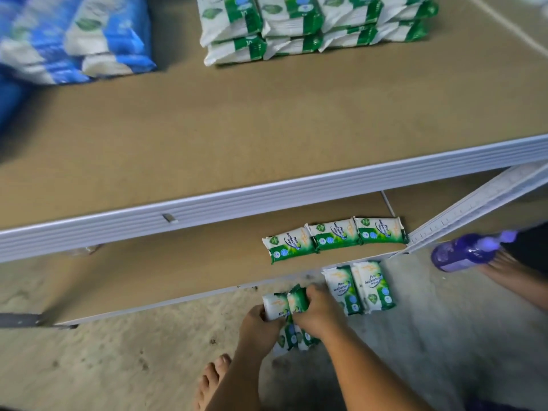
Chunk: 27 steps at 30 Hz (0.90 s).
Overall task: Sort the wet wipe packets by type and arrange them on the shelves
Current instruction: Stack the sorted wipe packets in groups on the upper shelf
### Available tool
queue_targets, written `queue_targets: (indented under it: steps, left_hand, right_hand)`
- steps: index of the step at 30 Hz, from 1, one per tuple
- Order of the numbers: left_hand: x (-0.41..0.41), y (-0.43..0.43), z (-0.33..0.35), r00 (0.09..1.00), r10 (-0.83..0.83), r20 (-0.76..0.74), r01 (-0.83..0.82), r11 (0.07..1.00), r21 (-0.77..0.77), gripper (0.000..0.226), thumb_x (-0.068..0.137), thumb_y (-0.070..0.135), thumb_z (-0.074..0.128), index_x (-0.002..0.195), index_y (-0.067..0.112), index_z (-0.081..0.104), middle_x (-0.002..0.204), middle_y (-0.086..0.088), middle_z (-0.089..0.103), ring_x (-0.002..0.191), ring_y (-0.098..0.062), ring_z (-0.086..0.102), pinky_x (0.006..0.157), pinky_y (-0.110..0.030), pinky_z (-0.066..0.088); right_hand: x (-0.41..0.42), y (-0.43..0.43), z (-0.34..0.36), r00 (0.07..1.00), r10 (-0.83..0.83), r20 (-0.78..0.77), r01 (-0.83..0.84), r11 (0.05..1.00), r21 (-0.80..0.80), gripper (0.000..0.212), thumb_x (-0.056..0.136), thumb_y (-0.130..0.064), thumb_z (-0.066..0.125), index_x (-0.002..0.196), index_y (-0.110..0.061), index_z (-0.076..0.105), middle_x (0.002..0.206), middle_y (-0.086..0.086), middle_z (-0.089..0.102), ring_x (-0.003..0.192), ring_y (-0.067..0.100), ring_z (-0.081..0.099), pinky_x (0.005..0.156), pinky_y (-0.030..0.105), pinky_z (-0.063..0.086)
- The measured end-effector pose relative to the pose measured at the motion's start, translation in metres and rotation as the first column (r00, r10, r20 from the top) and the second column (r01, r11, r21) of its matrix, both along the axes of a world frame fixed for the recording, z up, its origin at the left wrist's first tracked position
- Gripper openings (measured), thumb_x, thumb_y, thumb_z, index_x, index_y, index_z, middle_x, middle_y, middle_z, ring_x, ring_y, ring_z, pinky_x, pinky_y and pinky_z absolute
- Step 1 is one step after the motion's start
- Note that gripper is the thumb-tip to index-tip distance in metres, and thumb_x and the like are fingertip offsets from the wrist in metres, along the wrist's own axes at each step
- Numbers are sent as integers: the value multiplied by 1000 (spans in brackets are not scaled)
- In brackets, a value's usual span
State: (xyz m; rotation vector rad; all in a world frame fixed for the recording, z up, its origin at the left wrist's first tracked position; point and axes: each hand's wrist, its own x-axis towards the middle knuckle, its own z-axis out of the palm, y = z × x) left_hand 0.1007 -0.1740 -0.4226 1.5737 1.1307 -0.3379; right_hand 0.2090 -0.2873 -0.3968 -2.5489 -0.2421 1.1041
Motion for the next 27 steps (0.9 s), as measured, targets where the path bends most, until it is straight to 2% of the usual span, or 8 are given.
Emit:
queue_targets:
  steps: [6,10,14,17,21,23,25,27]
  left_hand:
    - [-8,2,44,996,-20,83,26,997,-73,33,78,22,83,104,22,62,99,1,72,91,-18,71,86,-43,59]
    - [-11,4,78,983,7,181,21,989,-147,45,71,22,86,111,16,67,102,-3,76,90,-22,75,85,-47,60]
    - [-13,-6,131,955,59,292,5,977,-211,33,79,3,82,110,7,69,95,-6,78,86,-24,76,80,-45,61]
    - [-15,-15,181,919,76,387,2,980,-197,40,79,4,81,113,13,63,96,-7,77,86,-26,76,82,-48,61]
    - [-14,-17,251,835,53,548,48,985,-169,50,78,8,82,120,17,57,104,-7,76,90,-27,76,86,-52,59]
    - [-11,-15,289,779,16,627,72,991,-115,52,78,11,81,122,20,56,108,-3,76,94,-24,75,87,-51,59]
    - [-9,-15,327,728,-68,682,121,992,-30,49,79,17,81,120,26,56,107,-2,76,94,-21,75,87,-49,59]
    - [-3,-11,364,702,-175,691,161,983,85,43,83,23,79,116,34,54,102,1,76,88,-17,75,82,-42,60]
  right_hand:
    - [-16,-16,51,994,-109,4,108,986,124,50,75,-33,74,116,-35,44,102,-13,63,86,13,64,68,29,52]
    - [-23,-29,91,987,-158,18,151,968,202,46,78,-29,74,113,-32,46,110,-10,63,83,10,62,57,23,45]
    - [-33,-42,146,977,-205,59,181,944,277,48,74,-28,70,113,-35,44,94,-4,64,77,15,66,61,31,55]
    - [-39,-53,195,959,-270,86,222,905,364,45,73,-27,70,110,-33,44,87,-1,67,70,16,67,57,29,53]
    - [-37,-65,264,937,-316,151,202,840,503,46,73,-30,71,110,-37,45,91,-4,67,73,17,69,58,33,54]
    - [-32,-67,298,930,-313,192,158,814,559,50,74,-32,73,115,-38,44,99,-6,65,77,15,69,61,31,55]
    - [-26,-65,327,912,-349,216,147,768,623,51,72,-33,75,114,-38,46,102,-5,65,80,16,69,69,39,60]
    - [-21,-61,352,890,-400,218,152,712,686,48,76,-29,77,112,-38,47,97,-5,64,79,15,68,65,38,58]
